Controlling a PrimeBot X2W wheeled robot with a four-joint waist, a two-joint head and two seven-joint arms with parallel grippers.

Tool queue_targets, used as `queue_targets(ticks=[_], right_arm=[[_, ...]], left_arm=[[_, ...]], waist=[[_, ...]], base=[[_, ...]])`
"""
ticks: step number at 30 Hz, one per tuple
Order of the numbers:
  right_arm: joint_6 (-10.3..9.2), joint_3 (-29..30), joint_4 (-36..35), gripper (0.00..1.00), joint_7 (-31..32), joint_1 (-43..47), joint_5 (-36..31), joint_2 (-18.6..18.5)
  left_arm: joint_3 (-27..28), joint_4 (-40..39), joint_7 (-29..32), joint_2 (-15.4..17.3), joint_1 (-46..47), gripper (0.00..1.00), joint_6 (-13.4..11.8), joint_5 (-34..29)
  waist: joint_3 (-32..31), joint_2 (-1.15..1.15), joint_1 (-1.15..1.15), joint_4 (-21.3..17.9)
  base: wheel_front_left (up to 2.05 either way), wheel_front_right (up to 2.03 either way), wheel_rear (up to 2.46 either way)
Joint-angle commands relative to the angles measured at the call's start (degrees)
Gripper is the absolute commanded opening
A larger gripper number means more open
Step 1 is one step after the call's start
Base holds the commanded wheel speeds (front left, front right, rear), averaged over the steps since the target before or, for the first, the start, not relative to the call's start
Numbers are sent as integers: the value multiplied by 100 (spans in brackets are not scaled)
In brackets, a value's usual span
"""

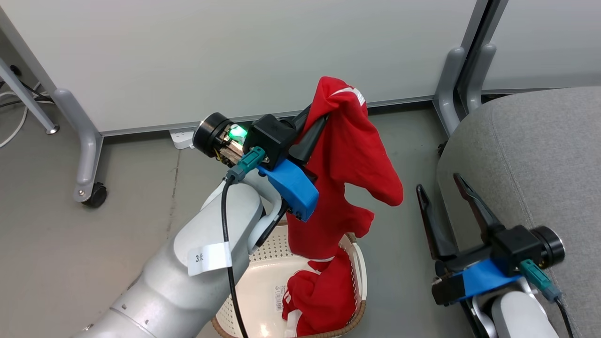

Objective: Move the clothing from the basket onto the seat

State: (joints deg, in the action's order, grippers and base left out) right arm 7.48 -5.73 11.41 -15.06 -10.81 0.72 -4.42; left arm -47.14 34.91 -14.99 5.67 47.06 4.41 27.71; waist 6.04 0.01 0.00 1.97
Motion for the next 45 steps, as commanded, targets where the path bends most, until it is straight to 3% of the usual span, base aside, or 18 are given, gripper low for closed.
queue_targets(ticks=[1,15,40,41,42,45], right_arm=[[3,-21,-30,100,-18,-77,5,-49],[2,-1236,181,100,-18,-1183,90,-424],[2,-1838,1987,100,-18,-2251,156,-407],[2,-1863,2026,46,-18,-2254,175,-401],[2,-1896,2072,0,-18,-2263,201,-397],[2,-1949,2126,0,-18,-2314,268,-404]], left_arm=[[26,5,-29,12,-51,0,-1,-7],[-40,-34,-29,-87,-50,0,51,-96],[-256,-261,-29,-227,80,0,94,-207],[-258,-265,-29,-228,79,0,97,-202],[-260,-265,-29,-229,74,0,101,-203],[-255,-254,-29,-231,65,0,112,-207]], waist=[[1,-1,0,4],[28,-1,0,150],[131,-1,0,380],[132,-1,0,380],[130,-1,0,380],[124,-1,0,379]], base=[[0,0,0],[0,0,0],[0,0,0],[0,0,0],[0,0,0],[0,0,0]])
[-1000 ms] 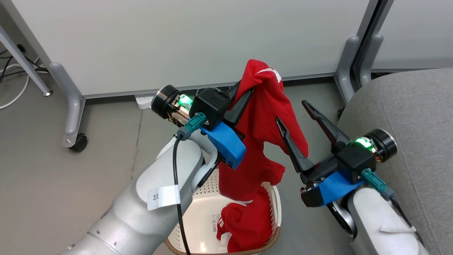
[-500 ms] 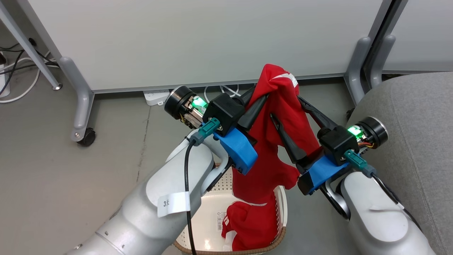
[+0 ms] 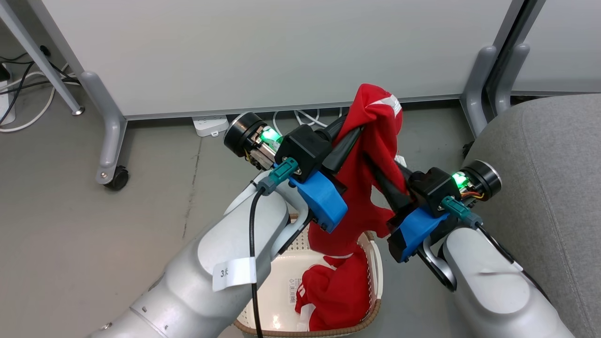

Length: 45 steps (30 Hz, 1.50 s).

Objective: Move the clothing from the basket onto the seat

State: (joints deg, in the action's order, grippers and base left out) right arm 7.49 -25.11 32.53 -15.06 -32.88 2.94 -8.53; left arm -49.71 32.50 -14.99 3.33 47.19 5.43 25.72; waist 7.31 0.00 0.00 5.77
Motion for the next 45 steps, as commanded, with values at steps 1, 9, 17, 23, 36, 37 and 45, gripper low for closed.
queue_targets(ticks=[1,9,17,23,36,37,45], right_arm=[[1,-27,24,0,-18,-110,56,4],[1,-69,24,0,-18,-119,127,-15],[1,-65,-24,0,-18,-117,136,-1],[1,-32,-67,0,-18,-105,152,23],[1,64,-170,0,-18,-57,155,38],[1,64,-170,0,-18,-57,155,38],[1,177,-269,0,-19,-30,147,52]], left_arm=[[5,-8,-29,2,51,0,13,-11],[29,17,-30,0,53,0,9,-41],[24,85,-30,11,45,0,23,-59],[68,19,-29,16,46,100,-40,-124],[104,28,-29,67,48,100,-52,-214],[104,28,-29,67,48,100,-52,-214],[73,62,-28,98,95,100,-39,-232]], waist=[[-6,0,0,-2],[-6,0,0,-12],[1,0,0,-29],[32,0,0,-46],[146,0,0,-195],[146,0,0,-195],[226,0,0,-504]], base=[[0,0,0],[0,0,0],[0,0,0],[0,0,0],[0,0,0],[0,0,0],[0,0,0]])
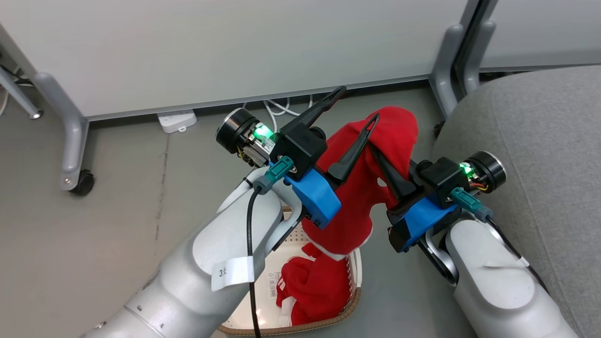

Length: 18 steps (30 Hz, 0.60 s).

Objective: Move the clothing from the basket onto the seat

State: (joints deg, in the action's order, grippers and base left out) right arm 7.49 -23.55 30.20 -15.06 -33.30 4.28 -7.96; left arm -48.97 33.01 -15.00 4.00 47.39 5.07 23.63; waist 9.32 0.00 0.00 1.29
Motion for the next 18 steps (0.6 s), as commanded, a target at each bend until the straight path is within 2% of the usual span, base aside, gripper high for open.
queue_targets(ticks=[1,18], right_arm=[[1,44,-57,0,-18,15,6,0],[1,691,-526,0,-19,239,-90,74]], left_arm=[[-5,12,-27,35,77,100,-1,-19],[-201,52,15,103,223,100,21,-44]], waist=[[40,0,0,-112],[398,0,0,-1176]], base=[[0,0,0],[0,0,0]])
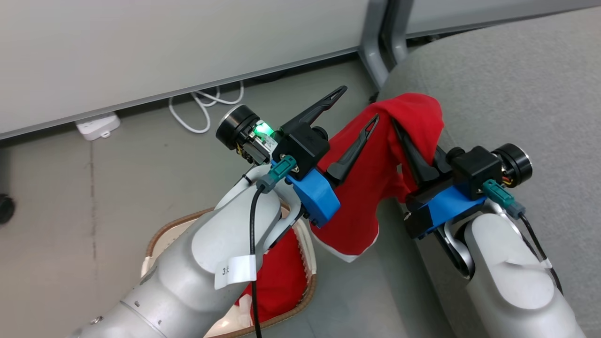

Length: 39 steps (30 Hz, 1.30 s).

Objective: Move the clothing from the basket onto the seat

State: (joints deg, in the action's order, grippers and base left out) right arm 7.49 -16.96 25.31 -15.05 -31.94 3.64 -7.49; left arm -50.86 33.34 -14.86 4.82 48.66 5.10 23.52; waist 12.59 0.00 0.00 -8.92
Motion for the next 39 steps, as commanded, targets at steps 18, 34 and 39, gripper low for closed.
queue_targets(ticks=[18,34,39], right_arm=[[1,1131,-674,0,-20,892,-143,97],[1,1415,-863,0,-20,1100,-198,96],[1,1510,-1042,0,-20,659,-241,-48]], left_arm=[[-412,5,124,-16,53,100,82,-25],[-571,-48,58,-56,55,100,59,18],[-549,-140,37,10,156,100,4,-22]], waist=[[276,0,0,-1064],[343,0,0,-1152],[529,0,0,-1091]], base=[[0,0,0],[0,0,0],[0,0,0]])
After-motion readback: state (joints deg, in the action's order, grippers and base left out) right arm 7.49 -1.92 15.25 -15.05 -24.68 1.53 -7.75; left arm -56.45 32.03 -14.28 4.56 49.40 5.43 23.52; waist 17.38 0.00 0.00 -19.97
